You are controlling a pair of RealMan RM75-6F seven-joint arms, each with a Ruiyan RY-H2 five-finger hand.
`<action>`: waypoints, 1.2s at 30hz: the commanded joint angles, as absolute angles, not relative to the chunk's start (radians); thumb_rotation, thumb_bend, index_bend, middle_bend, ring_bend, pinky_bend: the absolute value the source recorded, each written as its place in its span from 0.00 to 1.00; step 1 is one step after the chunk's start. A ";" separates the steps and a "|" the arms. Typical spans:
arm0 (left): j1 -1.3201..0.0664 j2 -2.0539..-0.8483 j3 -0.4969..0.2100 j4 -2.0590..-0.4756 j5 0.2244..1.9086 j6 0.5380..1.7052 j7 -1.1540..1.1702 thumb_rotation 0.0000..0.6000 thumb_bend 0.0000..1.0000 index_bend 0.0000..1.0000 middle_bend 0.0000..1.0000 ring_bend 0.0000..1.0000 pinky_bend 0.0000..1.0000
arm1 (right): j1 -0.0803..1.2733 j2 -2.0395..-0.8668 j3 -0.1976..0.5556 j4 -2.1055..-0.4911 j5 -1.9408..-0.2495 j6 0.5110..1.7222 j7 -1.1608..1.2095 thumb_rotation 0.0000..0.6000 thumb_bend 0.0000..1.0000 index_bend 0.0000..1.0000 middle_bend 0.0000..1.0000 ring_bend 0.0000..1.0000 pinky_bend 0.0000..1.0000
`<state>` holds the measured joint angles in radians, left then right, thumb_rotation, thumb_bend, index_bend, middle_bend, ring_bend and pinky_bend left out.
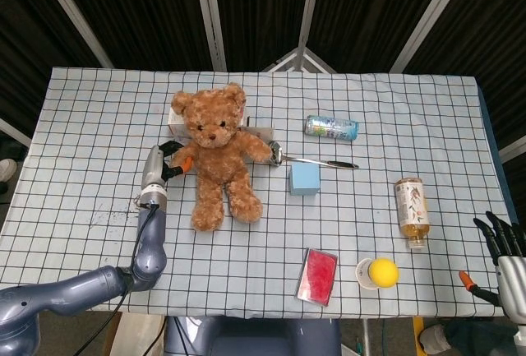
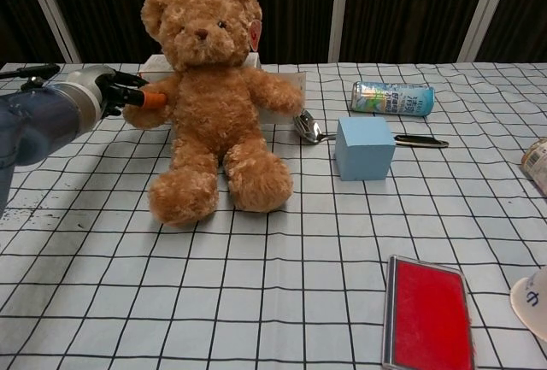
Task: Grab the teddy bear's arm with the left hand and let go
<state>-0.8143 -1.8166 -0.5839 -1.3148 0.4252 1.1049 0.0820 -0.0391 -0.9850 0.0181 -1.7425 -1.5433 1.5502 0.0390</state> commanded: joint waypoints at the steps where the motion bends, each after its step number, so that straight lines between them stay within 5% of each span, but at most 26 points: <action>1: -0.828 -1.817 -0.598 -1.354 0.448 1.138 0.096 1.00 0.55 0.50 0.57 0.17 0.00 | -0.039 -0.984 0.019 -1.743 -1.543 1.550 0.040 1.00 0.22 0.12 0.06 0.08 0.00; 9: -0.828 -1.810 -0.596 -1.392 0.443 1.192 0.152 1.00 0.55 0.50 0.57 0.17 0.00 | -0.039 -0.981 0.018 -1.744 -1.544 1.550 0.044 1.00 0.22 0.12 0.06 0.08 0.00; 20: -0.810 -1.809 -0.578 -1.311 0.392 1.106 0.170 1.00 0.51 0.46 0.51 0.12 0.00 | -0.037 -0.979 0.016 -1.750 -1.538 1.540 0.034 1.00 0.22 0.12 0.06 0.08 0.00; 23: -0.814 -1.812 -0.579 -1.305 0.397 1.096 0.170 1.00 0.44 0.40 0.42 0.06 0.00 | -0.036 -0.982 0.016 -1.750 -1.536 1.538 0.030 1.00 0.22 0.12 0.06 0.08 0.00; 30: -0.807 -1.789 -0.560 -1.344 0.440 1.055 0.168 1.00 0.16 0.10 0.02 0.00 0.00 | -0.039 -0.981 0.017 -1.750 -1.536 1.543 0.033 1.00 0.22 0.12 0.06 0.08 0.00; 36: -0.790 -1.775 -0.545 -1.374 0.521 1.055 0.126 1.00 0.13 0.03 0.00 0.00 0.00 | -0.040 -0.978 0.016 -1.751 -1.537 1.543 0.038 1.00 0.22 0.12 0.06 0.08 0.00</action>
